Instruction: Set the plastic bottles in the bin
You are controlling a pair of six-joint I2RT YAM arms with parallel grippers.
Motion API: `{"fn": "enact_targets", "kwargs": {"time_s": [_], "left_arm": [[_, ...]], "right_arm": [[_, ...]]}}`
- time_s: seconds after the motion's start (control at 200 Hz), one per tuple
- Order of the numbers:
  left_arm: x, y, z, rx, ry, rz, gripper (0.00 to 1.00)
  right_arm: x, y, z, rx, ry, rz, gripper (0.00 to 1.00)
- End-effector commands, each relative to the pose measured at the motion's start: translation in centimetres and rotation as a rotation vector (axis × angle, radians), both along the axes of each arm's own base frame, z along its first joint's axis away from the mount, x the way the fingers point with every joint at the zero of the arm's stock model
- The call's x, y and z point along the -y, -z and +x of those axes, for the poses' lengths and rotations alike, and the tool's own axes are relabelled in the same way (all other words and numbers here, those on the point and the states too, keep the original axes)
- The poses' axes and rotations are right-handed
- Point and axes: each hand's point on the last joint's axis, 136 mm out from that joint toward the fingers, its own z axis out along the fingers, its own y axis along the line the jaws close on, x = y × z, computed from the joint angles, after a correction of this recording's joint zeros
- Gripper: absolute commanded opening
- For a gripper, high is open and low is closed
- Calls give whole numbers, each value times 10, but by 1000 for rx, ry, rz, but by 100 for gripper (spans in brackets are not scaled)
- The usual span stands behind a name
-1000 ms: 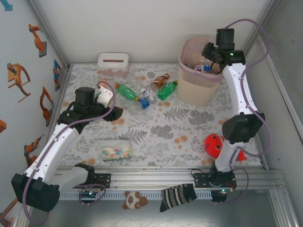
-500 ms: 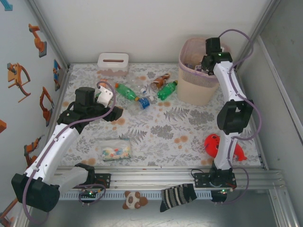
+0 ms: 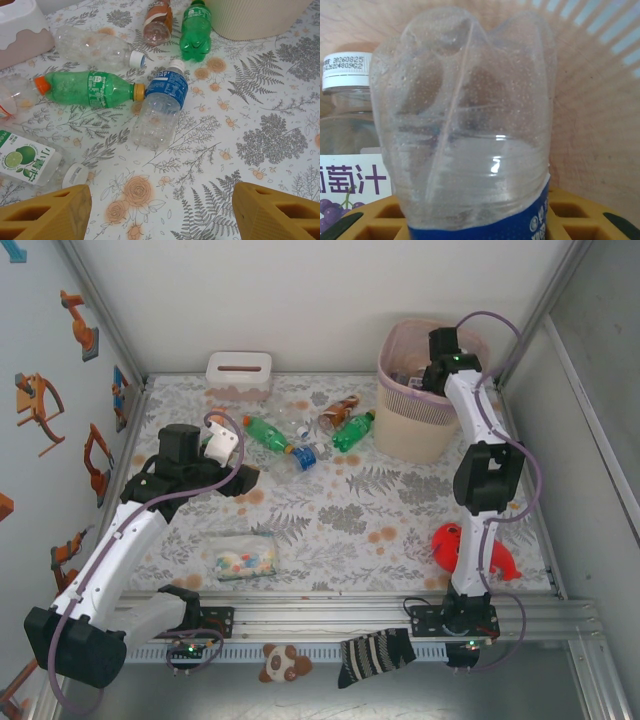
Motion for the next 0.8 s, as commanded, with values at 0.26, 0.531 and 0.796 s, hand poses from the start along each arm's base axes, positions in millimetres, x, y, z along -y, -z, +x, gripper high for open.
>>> {"fn": "enact_targets", "kwargs": {"time_s": [0.26, 0.531, 0.796], "left_arm": [[-2, -4, -3, 24, 12, 9, 74], [-2, -5, -3, 28, 13, 9, 74], [-2, -5, -4, 28, 13, 8, 74]], "right_arm": [[4, -30, -4, 41, 18, 15, 65], [5, -93, -19, 161, 16, 20, 70], [-5, -128, -35, 224, -21, 44, 67]]}}
